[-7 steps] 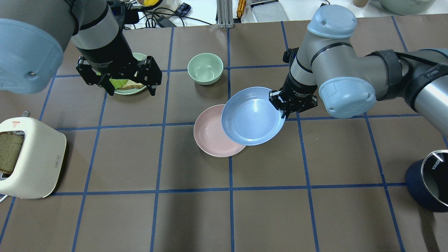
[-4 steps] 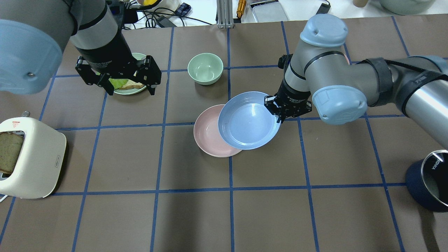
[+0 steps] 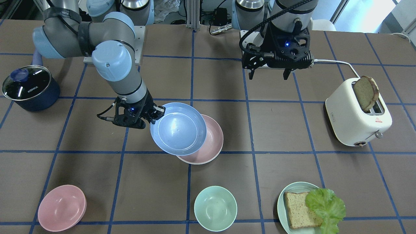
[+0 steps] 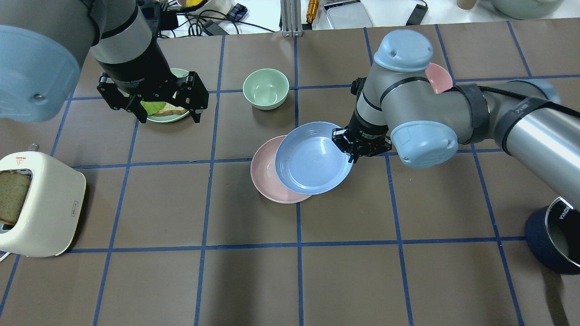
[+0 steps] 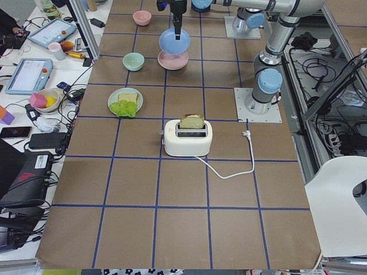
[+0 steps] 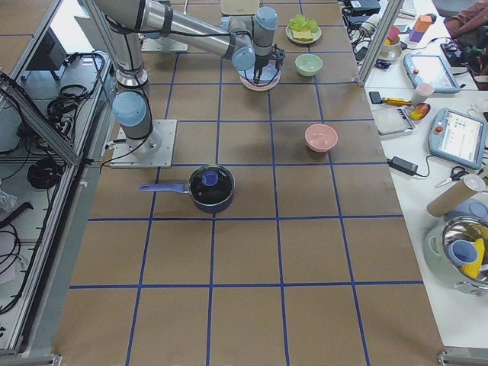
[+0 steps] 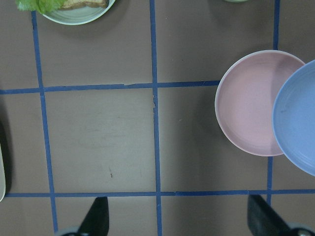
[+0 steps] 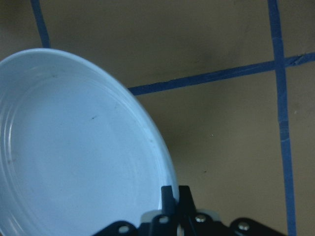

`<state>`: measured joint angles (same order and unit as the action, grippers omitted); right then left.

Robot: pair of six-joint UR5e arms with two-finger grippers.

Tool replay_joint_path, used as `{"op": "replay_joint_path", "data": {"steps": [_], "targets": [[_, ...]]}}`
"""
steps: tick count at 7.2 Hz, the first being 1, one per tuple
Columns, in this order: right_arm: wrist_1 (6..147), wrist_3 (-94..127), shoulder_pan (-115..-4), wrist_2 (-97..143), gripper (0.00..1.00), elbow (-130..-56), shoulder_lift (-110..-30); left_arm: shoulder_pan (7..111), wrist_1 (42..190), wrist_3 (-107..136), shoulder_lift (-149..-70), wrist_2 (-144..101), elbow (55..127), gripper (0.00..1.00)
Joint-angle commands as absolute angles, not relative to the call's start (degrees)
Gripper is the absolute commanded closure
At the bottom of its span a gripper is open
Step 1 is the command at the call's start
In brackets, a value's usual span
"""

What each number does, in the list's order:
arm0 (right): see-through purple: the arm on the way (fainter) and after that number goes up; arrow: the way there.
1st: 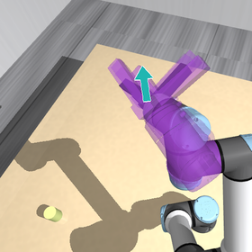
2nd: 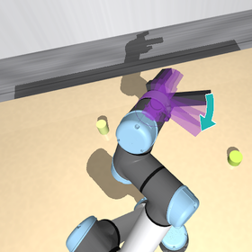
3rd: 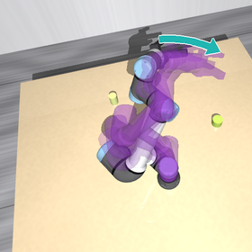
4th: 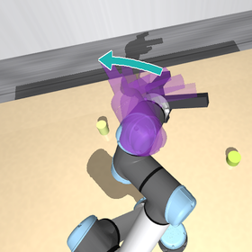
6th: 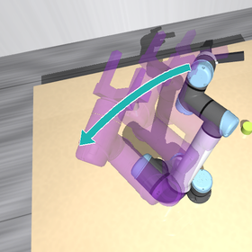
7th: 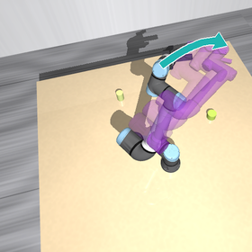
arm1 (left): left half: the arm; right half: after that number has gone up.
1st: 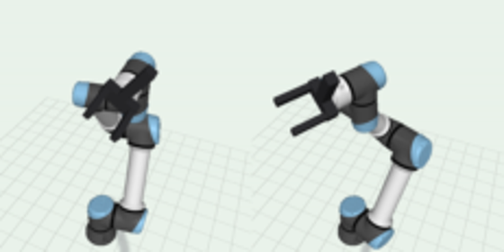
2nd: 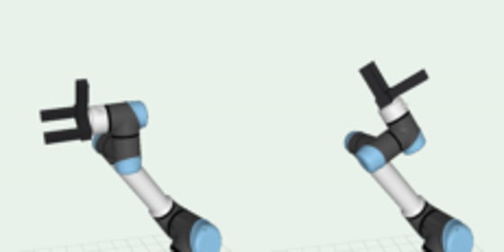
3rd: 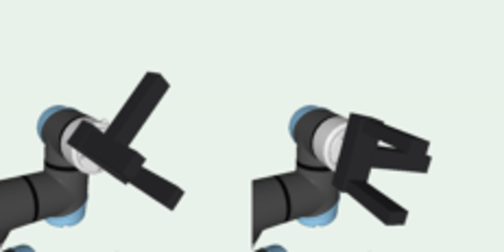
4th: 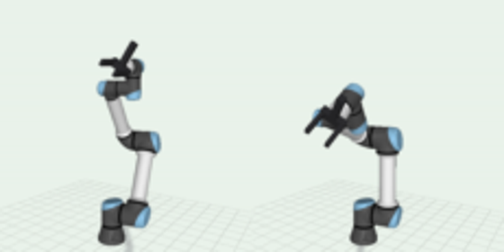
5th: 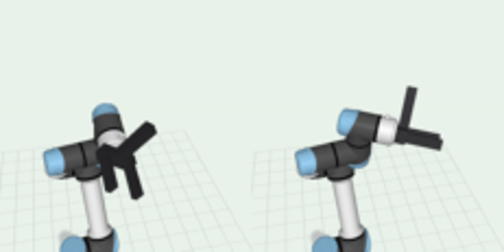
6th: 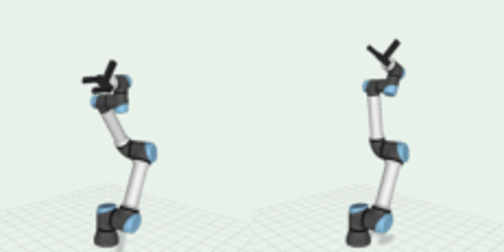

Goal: Stack three plates with pink and blue
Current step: 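Carry the light blue plate onto the pink plate with the right gripper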

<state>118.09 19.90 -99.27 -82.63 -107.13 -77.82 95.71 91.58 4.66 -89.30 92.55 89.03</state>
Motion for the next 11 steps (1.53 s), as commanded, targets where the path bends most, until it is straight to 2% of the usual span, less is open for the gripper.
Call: {"op": "replay_joint_path", "data": {"steps": [1, 8, 10, 11], "targets": [[123.2, 23.6, -102.9, -82.6, 1.0, -106.4, -74.2, 95.7, 91.6, 4.7, -89.4, 92.5, 89.0, 0.0], [123.7, 26.7, -103.4, -82.4, 0.99, -107.0, -73.5, 95.7, 91.6, 4.7, -89.3, 92.5, 88.9, 0.0], [123.8, 26.7, -103.3, -82.4, 0.77, -106.9, -73.5, 95.7, 91.6, 4.7, -89.3, 92.5, 89.0, 0.0], [123.9, 26.7, -103.1, -82.7, 0.57, -106.7, -73.7, 95.7, 91.6, 4.7, -89.3, 92.5, 89.0, 0.0]]}}
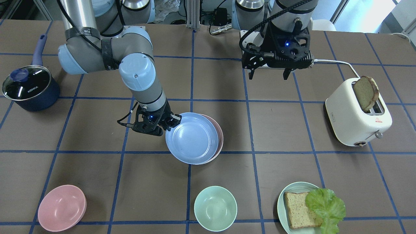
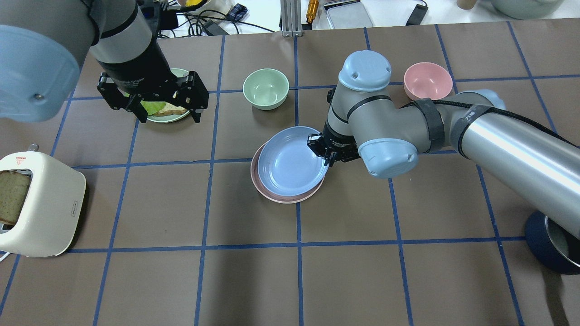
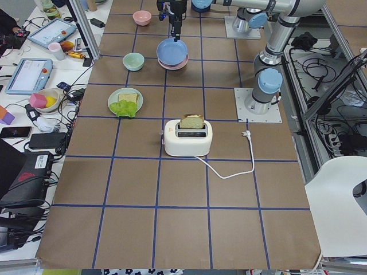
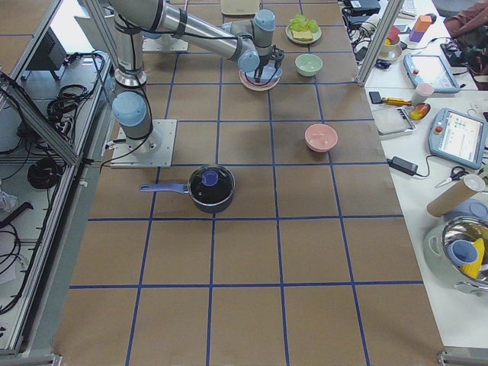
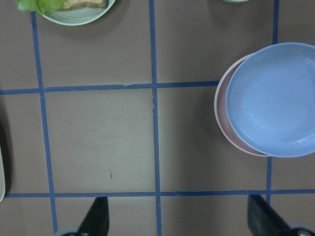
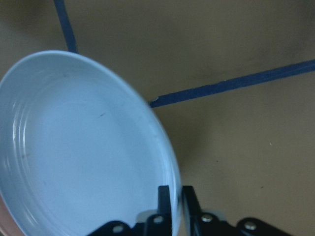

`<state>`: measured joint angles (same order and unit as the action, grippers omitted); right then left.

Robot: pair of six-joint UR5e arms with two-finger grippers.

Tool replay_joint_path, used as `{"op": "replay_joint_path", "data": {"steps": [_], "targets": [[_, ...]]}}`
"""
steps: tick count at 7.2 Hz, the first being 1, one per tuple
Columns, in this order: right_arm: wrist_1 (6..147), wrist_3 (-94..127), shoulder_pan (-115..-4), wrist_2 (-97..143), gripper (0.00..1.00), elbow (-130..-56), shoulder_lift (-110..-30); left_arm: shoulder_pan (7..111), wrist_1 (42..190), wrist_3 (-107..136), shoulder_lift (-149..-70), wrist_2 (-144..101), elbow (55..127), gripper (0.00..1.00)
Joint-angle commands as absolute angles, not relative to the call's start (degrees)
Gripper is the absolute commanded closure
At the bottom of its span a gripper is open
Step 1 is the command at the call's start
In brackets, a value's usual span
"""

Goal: Stack three plates with pink and blue
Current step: 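Carry the light blue plate onto the pink plate with the right gripper, then open the right gripper and lift it away from the stack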

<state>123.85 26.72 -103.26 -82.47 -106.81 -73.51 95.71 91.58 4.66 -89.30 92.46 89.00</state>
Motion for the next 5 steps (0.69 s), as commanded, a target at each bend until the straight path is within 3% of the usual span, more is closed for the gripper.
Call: {"op": "replay_joint_path", "data": {"steps": [1, 3, 5], "targets": [[123.8, 25.9, -102.1, -83.4, 0.32, -105.7, -73.8, 95.7, 91.6, 4.7, -89.3, 92.5, 88.9, 0.0], [121.3, 19.0, -97.9, -83.9, 0.26, -102.1, -73.9, 95.7, 91.6, 4.7, -89.3, 92.5, 88.9, 0.0], [109.3, 5.2, -91.2, -88.9, 0.22, -93.6, -74.1, 95.7, 91.6, 4.7, -89.3, 92.5, 88.9, 0.0]]}}
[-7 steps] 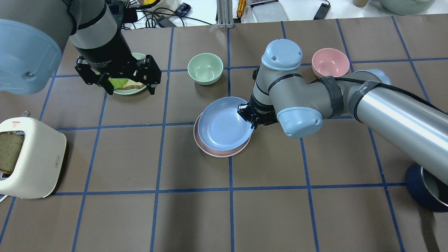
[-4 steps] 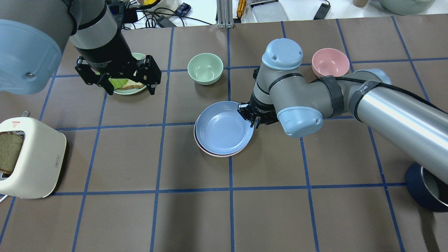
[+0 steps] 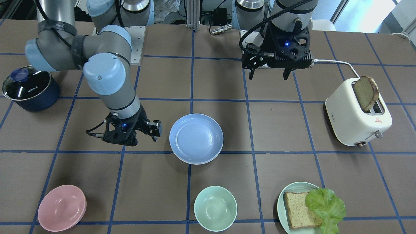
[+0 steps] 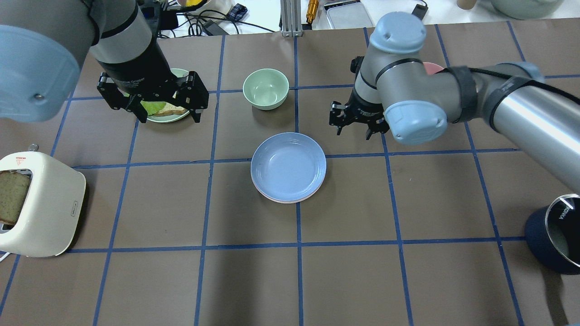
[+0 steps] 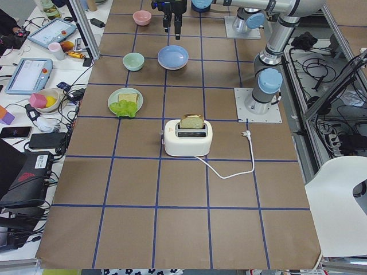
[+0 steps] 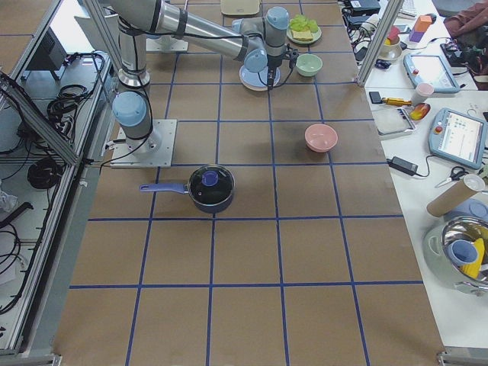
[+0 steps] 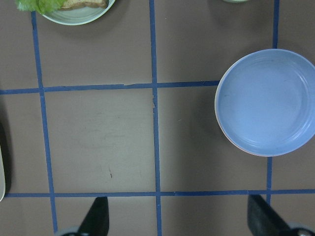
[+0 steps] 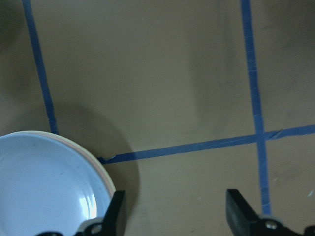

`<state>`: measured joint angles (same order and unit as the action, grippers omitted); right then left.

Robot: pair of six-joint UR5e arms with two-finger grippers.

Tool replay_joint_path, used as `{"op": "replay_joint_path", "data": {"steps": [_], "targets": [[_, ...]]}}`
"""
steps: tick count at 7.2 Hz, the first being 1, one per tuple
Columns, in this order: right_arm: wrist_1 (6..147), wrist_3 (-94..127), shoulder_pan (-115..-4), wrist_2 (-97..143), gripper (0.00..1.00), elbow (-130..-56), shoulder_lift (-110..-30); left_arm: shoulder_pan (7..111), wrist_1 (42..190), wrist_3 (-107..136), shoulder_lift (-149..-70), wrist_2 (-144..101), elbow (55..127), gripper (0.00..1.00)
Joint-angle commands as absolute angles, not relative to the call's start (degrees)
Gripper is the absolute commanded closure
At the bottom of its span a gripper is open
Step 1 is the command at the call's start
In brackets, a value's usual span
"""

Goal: Stack three plates with pink and blue
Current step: 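Open the right gripper and lift it away from the stack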

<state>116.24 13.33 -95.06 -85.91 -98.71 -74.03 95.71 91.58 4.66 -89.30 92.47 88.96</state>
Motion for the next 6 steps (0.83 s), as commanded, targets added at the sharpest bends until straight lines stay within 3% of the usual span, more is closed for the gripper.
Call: {"op": "replay_joint_path", "data": {"steps": [1, 2, 4, 6], "targets": [[106.2, -1.2, -89.0, -90.3, 0.2, -89.7, -74.0, 95.7, 91.6, 4.7, -89.3, 92.5, 88.9, 0.0], [102.6, -3.2, -87.6, -90.5, 0.0, -86.9, -74.1, 95.7, 91.6, 4.7, -89.3, 92.5, 88.9, 0.0], [93.2, -3.3, -87.5, -91.8, 0.0, -82.8, -78.0, 95.7, 91.6, 4.7, -89.3, 92.5, 88.9, 0.0], [87.9, -3.3, -88.4, -91.4, 0.0, -84.4, -84.8, 95.7, 91.6, 4.7, -89.3, 92.5, 88.9, 0.0]]}}
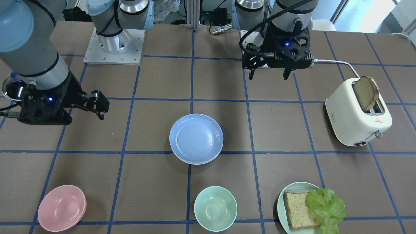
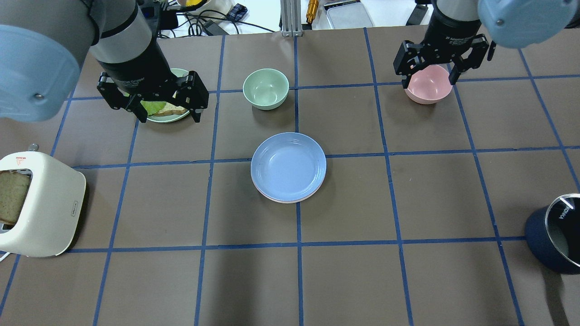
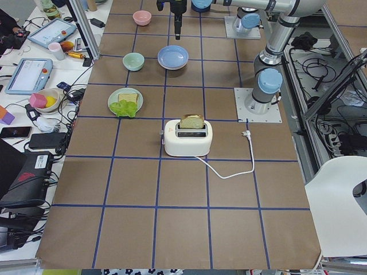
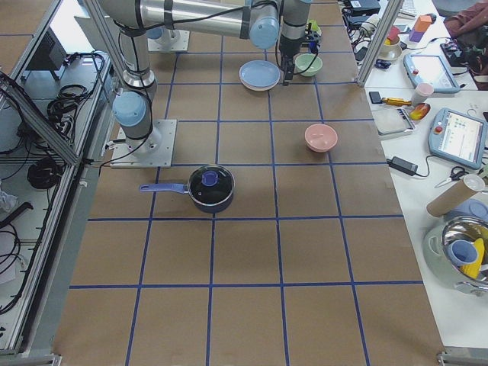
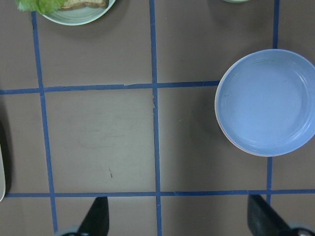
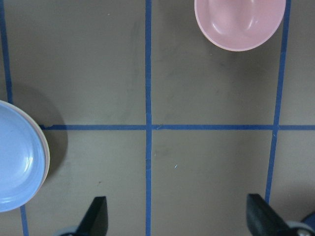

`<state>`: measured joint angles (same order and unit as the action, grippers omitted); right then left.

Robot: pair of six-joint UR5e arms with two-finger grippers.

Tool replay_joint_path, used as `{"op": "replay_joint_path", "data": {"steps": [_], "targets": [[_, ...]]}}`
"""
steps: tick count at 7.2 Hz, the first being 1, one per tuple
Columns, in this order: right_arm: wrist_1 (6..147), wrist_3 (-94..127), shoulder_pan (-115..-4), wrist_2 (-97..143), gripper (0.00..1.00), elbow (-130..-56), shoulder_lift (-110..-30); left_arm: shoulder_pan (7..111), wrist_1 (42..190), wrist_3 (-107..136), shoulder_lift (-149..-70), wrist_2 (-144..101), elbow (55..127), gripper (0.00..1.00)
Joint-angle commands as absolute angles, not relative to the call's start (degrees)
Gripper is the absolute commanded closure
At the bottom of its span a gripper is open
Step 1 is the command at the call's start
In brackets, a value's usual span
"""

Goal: Stack three plates with pink and blue

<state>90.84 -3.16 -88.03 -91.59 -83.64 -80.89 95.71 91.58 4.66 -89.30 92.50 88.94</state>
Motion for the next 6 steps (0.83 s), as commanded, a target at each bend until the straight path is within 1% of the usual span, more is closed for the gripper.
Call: {"op": "replay_joint_path", "data": {"steps": [1, 2, 5, 6], "targets": [[86.2, -3.3, -88.5, -91.4, 0.0, -85.9, -86.7, 95.7, 91.6, 4.7, -89.3, 92.5, 88.9, 0.0], [85.4, -3.3, -88.5, -91.3, 0.0, -86.7, -88.7, 95.7, 91.6, 4.7, -89.3, 92.5, 88.9, 0.0], [86.5, -3.2, -89.5, -91.4, 0.0, -88.3, -89.0, 95.7, 91.6, 4.7, -89.3, 92.5, 89.0, 0.0], [89.1, -2.8, -89.6, -91.5, 0.0, -88.6, -88.5, 95.7, 91.6, 4.7, -89.3, 92.5, 88.9, 0.0]]}}
